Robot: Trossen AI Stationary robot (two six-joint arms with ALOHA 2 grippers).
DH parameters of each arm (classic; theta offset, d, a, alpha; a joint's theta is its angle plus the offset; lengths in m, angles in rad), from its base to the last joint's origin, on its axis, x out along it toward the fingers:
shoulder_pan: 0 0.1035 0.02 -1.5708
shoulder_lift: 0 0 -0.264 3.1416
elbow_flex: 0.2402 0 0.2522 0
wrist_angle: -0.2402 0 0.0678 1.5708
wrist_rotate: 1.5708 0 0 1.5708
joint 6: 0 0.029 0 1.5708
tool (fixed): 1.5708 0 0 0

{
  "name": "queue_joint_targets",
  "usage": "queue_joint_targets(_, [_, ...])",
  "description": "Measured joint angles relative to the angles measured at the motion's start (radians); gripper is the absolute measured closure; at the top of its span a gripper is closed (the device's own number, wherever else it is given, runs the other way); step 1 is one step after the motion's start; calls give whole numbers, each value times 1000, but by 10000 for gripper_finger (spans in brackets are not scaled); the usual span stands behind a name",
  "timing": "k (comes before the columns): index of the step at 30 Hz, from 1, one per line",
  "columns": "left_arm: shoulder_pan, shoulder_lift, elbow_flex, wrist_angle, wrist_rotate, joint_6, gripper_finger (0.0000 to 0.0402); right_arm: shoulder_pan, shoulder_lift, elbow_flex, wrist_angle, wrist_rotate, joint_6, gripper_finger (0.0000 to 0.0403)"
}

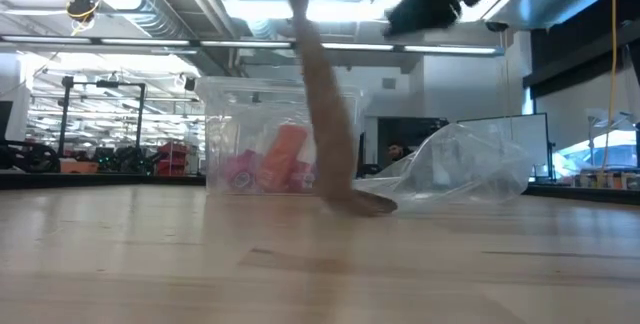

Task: Roll bandage
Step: Roll the brown bandage

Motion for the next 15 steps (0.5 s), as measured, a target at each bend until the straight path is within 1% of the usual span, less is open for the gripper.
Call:
queue_joint_targets(3, [0,10,-5,-7,49,-41,402,-8,4,2,100,-11,-97,132])
queue_joint_targets(5, [-2,3,-5,-32,64,-126,402,-7,-10,41,105,-39,-173,132])
queue_joint_targets(8, [-3,1,-33,-93,64,-212,402,-6,-71,124,110,-47,-264,132])
queue_joint_targets(11, [-4,13,-37,-91,78,-243,402,-7,-113,177,108,-109,-320,132])
queue_joint_targets(13, [-6,15,-39,-103,66,-244,402,-16,-119,193,102,-151,-331,132])
queue_joint_targets(15, [-3,12,-39,-95,45,-253,402,-20,-120,197,130,-222,-325,132])
